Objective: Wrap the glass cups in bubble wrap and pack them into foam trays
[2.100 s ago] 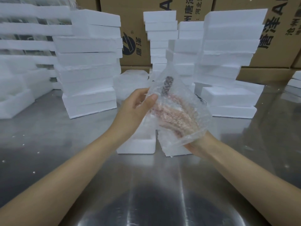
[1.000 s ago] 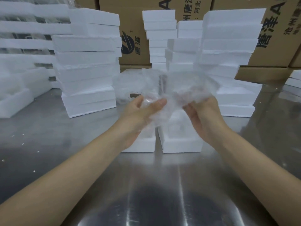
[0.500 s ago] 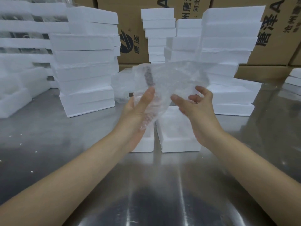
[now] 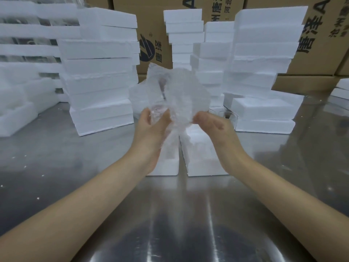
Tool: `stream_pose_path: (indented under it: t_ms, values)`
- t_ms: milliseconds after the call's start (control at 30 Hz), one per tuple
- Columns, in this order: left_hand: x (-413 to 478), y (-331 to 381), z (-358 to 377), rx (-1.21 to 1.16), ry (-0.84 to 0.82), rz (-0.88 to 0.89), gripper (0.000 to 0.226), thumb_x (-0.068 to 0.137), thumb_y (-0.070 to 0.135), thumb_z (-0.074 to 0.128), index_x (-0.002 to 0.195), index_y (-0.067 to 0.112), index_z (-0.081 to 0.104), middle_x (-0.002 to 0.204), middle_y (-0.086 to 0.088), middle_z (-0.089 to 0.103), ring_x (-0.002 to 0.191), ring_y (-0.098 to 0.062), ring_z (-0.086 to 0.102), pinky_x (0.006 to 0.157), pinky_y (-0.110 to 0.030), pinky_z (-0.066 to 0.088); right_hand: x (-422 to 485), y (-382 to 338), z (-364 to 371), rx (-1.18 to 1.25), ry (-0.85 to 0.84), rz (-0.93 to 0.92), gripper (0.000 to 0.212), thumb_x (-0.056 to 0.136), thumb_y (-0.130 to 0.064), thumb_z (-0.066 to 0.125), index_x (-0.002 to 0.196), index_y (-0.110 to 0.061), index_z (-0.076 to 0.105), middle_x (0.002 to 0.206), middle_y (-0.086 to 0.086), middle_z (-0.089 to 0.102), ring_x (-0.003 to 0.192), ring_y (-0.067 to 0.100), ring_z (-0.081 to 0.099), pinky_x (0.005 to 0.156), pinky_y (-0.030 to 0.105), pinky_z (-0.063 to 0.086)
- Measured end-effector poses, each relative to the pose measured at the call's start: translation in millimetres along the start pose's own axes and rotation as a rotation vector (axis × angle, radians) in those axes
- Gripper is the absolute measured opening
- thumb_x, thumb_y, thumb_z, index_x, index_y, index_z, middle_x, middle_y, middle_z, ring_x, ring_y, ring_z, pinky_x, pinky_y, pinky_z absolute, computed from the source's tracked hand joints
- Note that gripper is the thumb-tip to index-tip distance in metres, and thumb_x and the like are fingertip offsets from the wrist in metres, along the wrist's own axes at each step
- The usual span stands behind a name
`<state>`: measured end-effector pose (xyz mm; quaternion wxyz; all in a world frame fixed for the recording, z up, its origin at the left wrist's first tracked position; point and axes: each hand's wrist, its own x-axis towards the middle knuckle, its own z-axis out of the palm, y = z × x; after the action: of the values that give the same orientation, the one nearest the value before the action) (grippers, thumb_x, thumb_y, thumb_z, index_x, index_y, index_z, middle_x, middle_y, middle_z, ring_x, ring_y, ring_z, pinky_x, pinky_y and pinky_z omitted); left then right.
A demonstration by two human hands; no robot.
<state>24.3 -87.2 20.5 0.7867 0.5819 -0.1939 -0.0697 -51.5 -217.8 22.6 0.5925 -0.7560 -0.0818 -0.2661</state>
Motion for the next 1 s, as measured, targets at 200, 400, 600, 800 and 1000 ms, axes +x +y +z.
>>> stream_pose_path:
  t_ms: [200, 400, 600, 800, 1000]
  values:
    - [3.8, -5.5, -2.5, 0.176, 0.124, 0.185, 0.043, 0.071, 0.024, 0.082, 0.104, 0.030, 0.055, 0.109, 0.004, 0.066, 0.104, -0.014, 0.064, 0.094, -0.043, 0.052, 2.5, 8.5, 6.8, -0.029, -0.044, 0.004, 0.049, 0.059, -0.057, 0.078, 0.098, -0.031, 0.065, 0.102, -0.018, 0.070, 0.106, 0.004, 0.063, 0.100, 0.032, 0.044]
    - [-0.8, -9.2, 0.8, 0.205, 0.052, 0.217, 0.060, 0.060, 0.050, 0.080, 0.111, 0.030, 0.056, 0.113, 0.010, 0.065, 0.111, -0.010, 0.061, 0.099, -0.043, 0.049, 6.8, 5.0, -3.3, 0.152, 0.160, 0.180, 0.022, 0.090, -0.016, 0.059, 0.080, 0.001, 0.069, 0.087, 0.018, 0.069, 0.087, 0.022, 0.062, 0.098, 0.045, 0.048]
    - [-4.6, -7.6, -2.6, 0.230, 0.191, 0.407, 0.059, 0.063, 0.038, 0.085, 0.110, 0.034, 0.048, 0.104, 0.019, 0.061, 0.099, 0.001, 0.062, 0.083, -0.019, 0.050, -8.1, 6.7, 9.3, 0.016, -0.299, 0.132, 0.051, 0.071, -0.033, 0.073, 0.115, -0.051, 0.053, 0.117, -0.031, 0.061, 0.113, -0.005, 0.057, 0.098, 0.019, 0.046]
    - [-6.7, -2.0, -0.3, 0.169, 0.026, 0.410, 0.056, 0.067, 0.025, 0.086, 0.111, 0.022, 0.052, 0.100, 0.017, 0.067, 0.098, -0.003, 0.066, 0.078, -0.017, 0.052, 9.2, 2.6, -2.7, 0.588, -0.021, 0.297, 0.035, 0.090, -0.032, 0.051, 0.116, -0.010, 0.060, 0.117, 0.007, 0.066, 0.115, 0.021, 0.060, 0.100, 0.034, 0.047]
    - [-10.2, -10.4, 6.3, 0.049, -0.179, 0.165, 0.059, 0.057, 0.040, 0.081, 0.109, 0.022, 0.060, 0.099, 0.005, 0.073, 0.094, -0.015, 0.071, 0.074, -0.025, 0.055, 11.6, 9.2, -6.3, 0.511, -0.041, 0.408, 0.039, 0.093, -0.009, 0.056, 0.131, -0.002, 0.052, 0.129, 0.016, 0.061, 0.117, 0.029, 0.059, 0.103, 0.042, 0.046]
